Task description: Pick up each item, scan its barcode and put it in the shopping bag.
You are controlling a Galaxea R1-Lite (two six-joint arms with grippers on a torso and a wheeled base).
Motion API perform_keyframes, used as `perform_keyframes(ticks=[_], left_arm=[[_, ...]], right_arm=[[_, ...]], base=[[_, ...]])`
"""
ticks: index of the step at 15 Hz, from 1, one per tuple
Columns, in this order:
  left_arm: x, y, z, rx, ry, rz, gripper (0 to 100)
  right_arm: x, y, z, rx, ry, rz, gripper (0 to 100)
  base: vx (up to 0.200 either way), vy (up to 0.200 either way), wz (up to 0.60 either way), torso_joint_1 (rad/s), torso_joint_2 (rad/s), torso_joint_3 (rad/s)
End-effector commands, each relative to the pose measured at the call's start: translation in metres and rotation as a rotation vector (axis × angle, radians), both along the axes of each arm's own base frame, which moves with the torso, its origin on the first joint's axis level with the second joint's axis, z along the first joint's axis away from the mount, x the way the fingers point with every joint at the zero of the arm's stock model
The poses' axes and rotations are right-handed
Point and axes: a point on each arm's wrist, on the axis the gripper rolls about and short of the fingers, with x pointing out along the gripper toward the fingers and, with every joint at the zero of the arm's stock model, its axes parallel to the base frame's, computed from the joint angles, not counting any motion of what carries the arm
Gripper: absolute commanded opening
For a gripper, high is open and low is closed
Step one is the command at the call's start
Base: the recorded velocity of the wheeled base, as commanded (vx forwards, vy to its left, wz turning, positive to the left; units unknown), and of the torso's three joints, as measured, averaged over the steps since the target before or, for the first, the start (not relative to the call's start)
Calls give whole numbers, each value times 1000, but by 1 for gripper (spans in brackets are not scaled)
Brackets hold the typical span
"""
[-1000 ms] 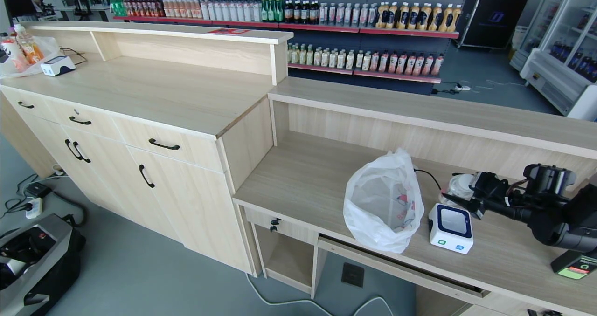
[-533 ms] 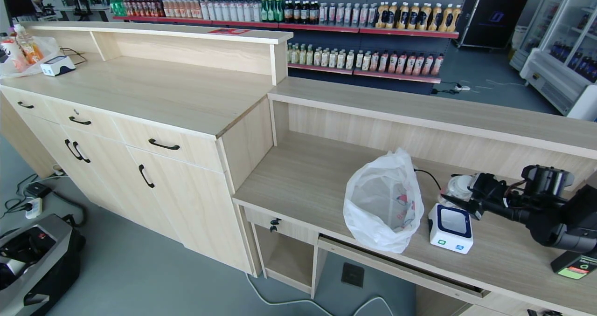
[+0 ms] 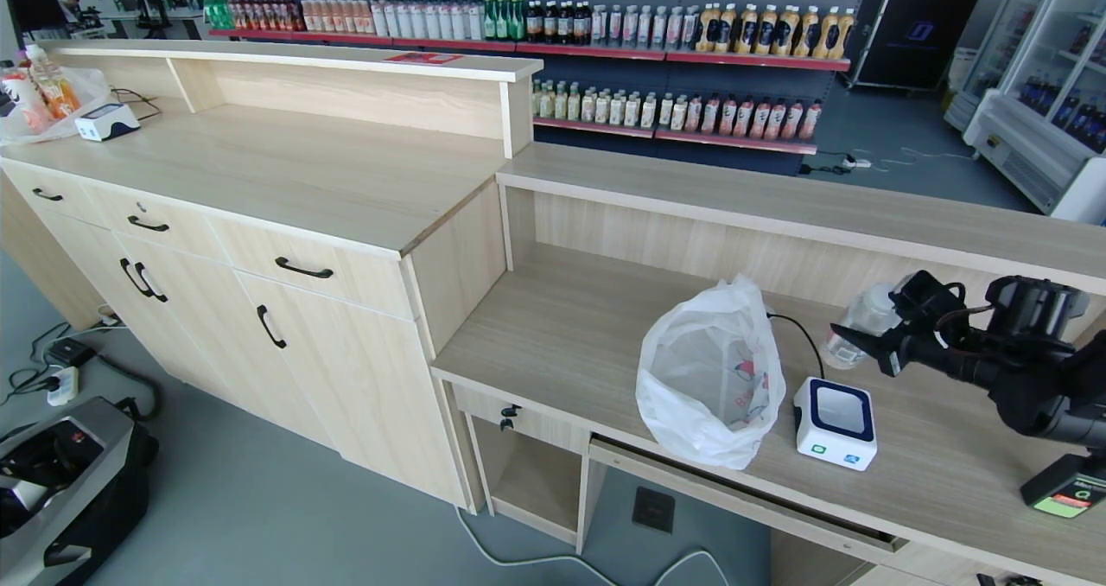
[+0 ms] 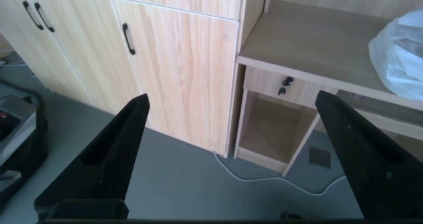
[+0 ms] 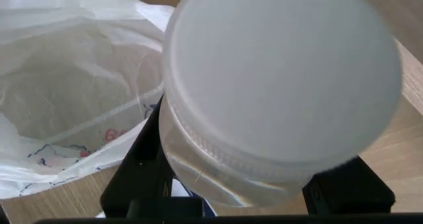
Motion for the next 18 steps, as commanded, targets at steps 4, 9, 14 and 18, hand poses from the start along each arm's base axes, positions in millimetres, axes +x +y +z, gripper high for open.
perform_keyframes(ticks=[4,9,14,18], left_arm=[[0,0,0,0,0,0,100],[0,0,0,0,0,0,100],[0,0,0,0,0,0,100],[0,0,0,0,0,0,100]], right_arm=[[-30,13,64,77,-63,-404,0],[-50,17,67,53,-36,-480,0],[-55,24,73,41,-50,-457,0],[-51,35,71,52,-49,-433,0]], base=[[0,0,0,0,0,0],[0,0,0,0,0,0],[0,0,0,0,0,0],[0,0,600,1,5,4]])
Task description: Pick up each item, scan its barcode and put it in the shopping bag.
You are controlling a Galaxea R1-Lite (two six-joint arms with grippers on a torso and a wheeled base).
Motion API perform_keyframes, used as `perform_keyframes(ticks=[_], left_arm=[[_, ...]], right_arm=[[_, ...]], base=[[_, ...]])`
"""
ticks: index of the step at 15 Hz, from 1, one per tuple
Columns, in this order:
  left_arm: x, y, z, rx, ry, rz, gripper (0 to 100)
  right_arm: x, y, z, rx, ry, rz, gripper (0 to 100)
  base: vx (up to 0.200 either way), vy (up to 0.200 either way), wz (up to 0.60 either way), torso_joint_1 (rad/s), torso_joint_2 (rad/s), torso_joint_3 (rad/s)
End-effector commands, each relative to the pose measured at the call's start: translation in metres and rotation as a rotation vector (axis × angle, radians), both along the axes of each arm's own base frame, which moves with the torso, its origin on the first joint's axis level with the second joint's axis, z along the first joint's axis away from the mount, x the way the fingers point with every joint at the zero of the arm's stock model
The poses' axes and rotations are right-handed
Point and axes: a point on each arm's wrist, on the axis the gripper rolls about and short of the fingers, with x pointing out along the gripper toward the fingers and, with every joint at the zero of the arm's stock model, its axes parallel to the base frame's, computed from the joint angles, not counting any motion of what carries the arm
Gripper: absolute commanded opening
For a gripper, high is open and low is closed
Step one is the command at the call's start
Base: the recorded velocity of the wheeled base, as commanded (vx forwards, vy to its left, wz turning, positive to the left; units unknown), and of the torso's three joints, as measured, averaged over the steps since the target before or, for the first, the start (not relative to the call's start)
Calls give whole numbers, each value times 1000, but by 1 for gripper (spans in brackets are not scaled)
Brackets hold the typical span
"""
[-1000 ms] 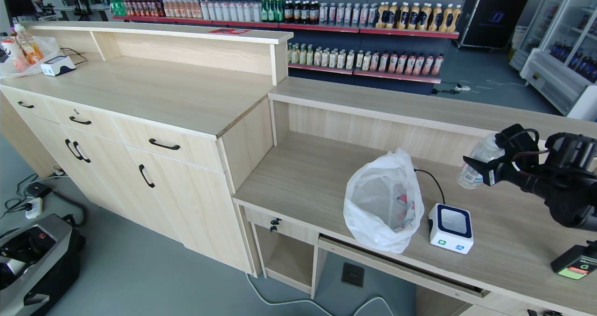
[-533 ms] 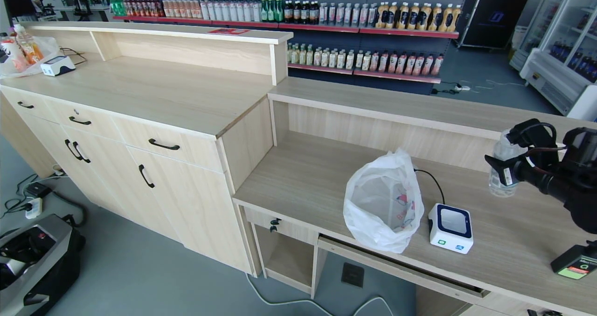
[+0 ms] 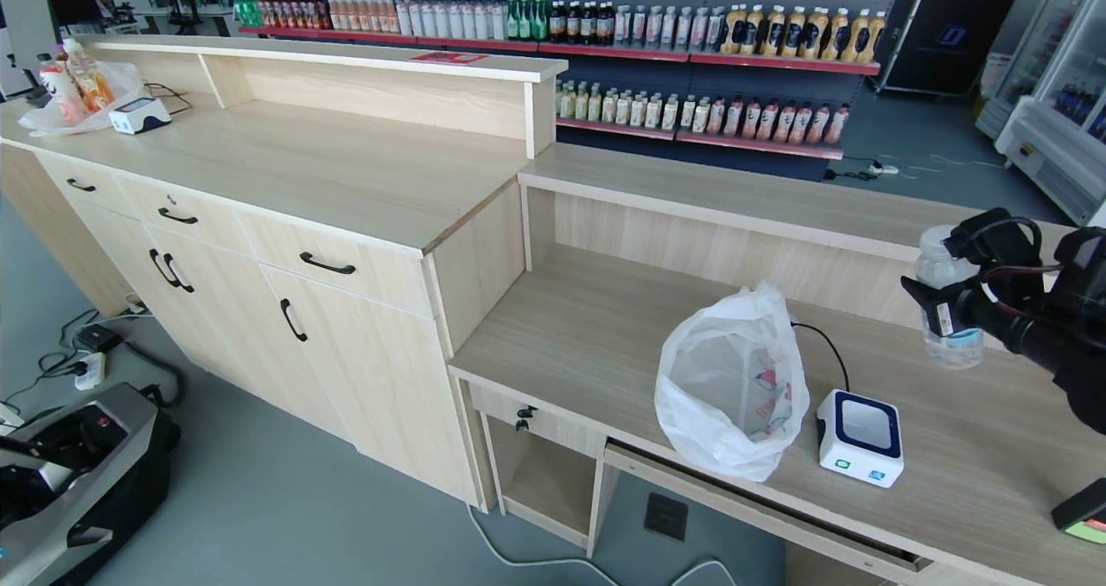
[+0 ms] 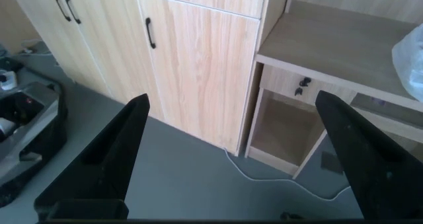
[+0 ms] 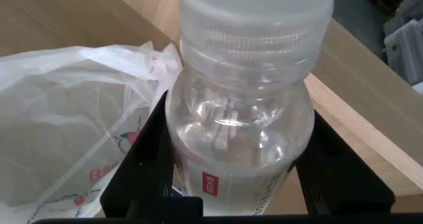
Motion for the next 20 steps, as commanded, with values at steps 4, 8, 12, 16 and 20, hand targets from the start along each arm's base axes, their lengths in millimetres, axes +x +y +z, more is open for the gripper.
perform_keyframes(ticks=[4,8,12,16,20], left_arm=[[0,0,0,0,-1,1,100],[0,0,0,0,-1,1,100],[0,0,0,0,-1,1,100],[0,0,0,0,-1,1,100],[0,0,0,0,-1,1,100]], right_arm=[[28,32,-16,348,17,64,0],[61,37,-68,484,85,55,0],[89,39,-99,479,97,66,0],[123,24,-115,432,37,57,0],[131,14,-135,400,54,39,0]], base=[[0,0,300,5,6,0],[0,0,0,0,0,0],[0,0,0,0,0,0],[0,0,0,0,0,0],[0,0,0,0,0,0]])
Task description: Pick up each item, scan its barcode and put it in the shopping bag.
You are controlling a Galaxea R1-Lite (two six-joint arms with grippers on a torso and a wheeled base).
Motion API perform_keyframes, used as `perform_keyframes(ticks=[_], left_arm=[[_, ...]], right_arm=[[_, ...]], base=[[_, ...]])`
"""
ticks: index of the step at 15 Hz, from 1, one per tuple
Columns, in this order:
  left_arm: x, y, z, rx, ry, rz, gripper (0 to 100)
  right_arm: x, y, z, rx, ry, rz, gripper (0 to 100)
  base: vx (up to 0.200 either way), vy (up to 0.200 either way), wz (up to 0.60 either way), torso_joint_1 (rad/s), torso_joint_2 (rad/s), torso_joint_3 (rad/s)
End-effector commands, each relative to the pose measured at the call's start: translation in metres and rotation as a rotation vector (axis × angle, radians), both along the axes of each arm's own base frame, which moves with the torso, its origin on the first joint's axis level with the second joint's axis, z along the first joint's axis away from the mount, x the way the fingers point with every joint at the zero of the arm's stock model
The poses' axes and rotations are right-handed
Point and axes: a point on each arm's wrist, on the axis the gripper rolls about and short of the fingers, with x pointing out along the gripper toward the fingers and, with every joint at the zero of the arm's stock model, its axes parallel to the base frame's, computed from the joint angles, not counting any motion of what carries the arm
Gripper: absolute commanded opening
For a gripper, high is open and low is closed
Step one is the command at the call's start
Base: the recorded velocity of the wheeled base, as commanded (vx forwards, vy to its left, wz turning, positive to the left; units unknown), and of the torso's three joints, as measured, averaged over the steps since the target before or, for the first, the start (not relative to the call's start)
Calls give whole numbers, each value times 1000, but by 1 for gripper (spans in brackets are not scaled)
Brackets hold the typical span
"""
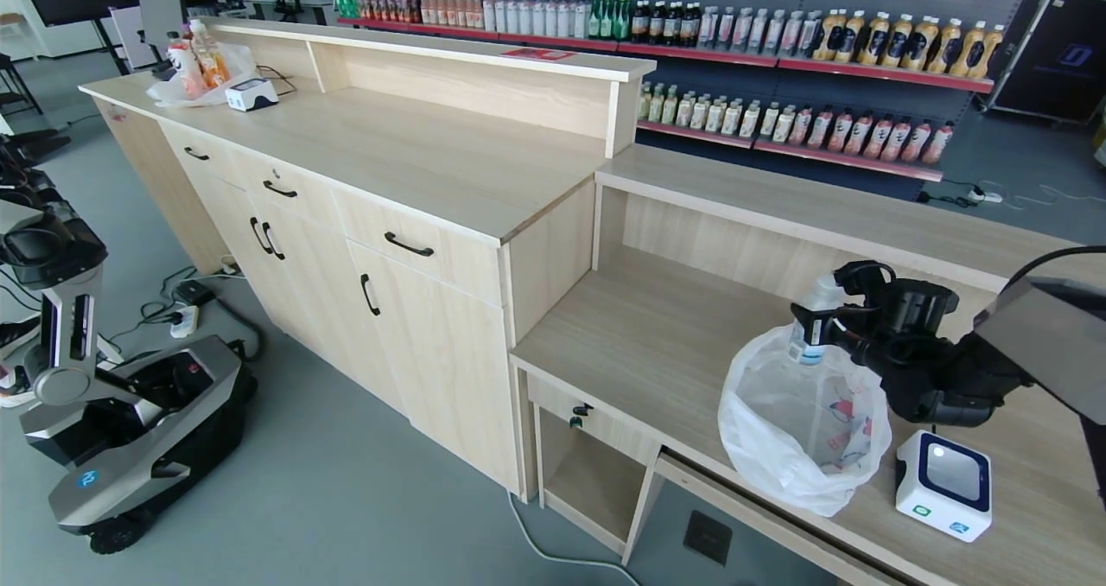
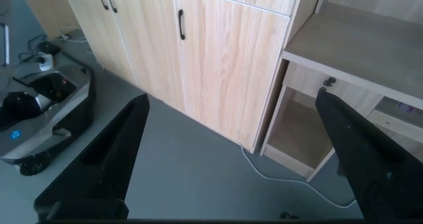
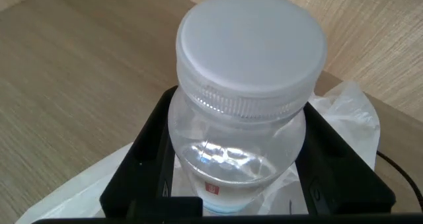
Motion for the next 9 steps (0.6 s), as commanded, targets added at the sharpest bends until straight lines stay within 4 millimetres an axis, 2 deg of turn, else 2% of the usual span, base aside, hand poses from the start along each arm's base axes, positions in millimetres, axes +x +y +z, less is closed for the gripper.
perform_keyframes(ticks=[1,9], left_arm=[[0,0,0,0,0,0,100],[0,0,0,0,0,0,100]], right_arm=[[5,-7,-22,2,26,-12,0],[10,-8,-46,9,10,-4,0]], base=[[0,0,0,0,0,0],[0,0,0,0,0,0]])
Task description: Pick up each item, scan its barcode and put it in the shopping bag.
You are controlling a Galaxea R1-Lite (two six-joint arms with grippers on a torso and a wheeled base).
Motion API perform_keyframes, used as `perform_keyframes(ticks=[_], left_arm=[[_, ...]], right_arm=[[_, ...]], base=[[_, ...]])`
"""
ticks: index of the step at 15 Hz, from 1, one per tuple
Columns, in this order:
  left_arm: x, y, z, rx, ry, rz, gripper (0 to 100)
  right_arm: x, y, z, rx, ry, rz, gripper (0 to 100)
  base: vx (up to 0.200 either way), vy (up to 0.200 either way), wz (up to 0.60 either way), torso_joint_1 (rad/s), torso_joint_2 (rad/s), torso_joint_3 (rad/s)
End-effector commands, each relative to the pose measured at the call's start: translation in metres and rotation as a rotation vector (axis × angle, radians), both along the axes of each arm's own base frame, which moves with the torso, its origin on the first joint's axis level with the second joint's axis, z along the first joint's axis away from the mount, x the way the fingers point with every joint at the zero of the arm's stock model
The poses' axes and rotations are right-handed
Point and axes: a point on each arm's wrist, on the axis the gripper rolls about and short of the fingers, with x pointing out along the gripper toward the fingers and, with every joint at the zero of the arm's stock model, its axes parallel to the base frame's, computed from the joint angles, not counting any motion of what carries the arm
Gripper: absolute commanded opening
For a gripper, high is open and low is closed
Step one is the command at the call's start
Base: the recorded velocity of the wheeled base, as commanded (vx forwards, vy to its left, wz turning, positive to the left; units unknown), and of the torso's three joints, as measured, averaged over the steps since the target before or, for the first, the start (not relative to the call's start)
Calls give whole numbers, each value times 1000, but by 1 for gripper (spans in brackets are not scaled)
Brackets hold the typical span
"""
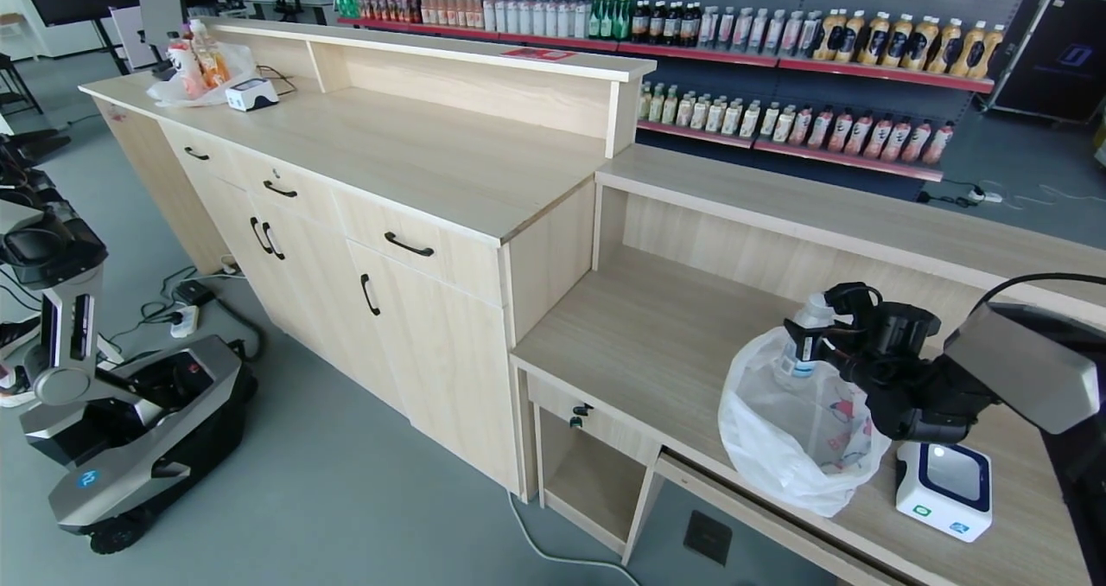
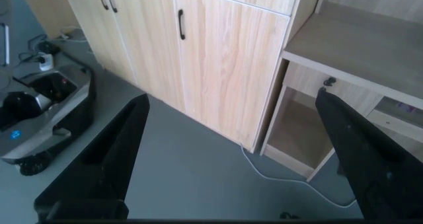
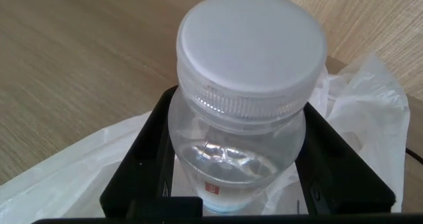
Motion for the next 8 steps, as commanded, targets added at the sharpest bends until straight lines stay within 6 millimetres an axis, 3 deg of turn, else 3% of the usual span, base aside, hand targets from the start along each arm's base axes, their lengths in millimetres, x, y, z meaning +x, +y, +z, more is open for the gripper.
perform_keyframes(ticks=[1,6,7,8], left_arm=[[0,0,0,0,0,0,100],[0,0,0,0,0,0,100],[0,0,0,0,0,0,100],[0,0,0,0,0,0,100]], right_arm=[[-1,0,-7,1,17,1,0],[-9,-9,-15,2,51,-20,0],[-10,-9,-14,2,51,-20,100],[-11,-10,-9,2,39,-23,100]], base=[[0,0,0,0,0,0],[0,0,0,0,0,0],[0,0,0,0,0,0],[0,0,0,0,0,0]])
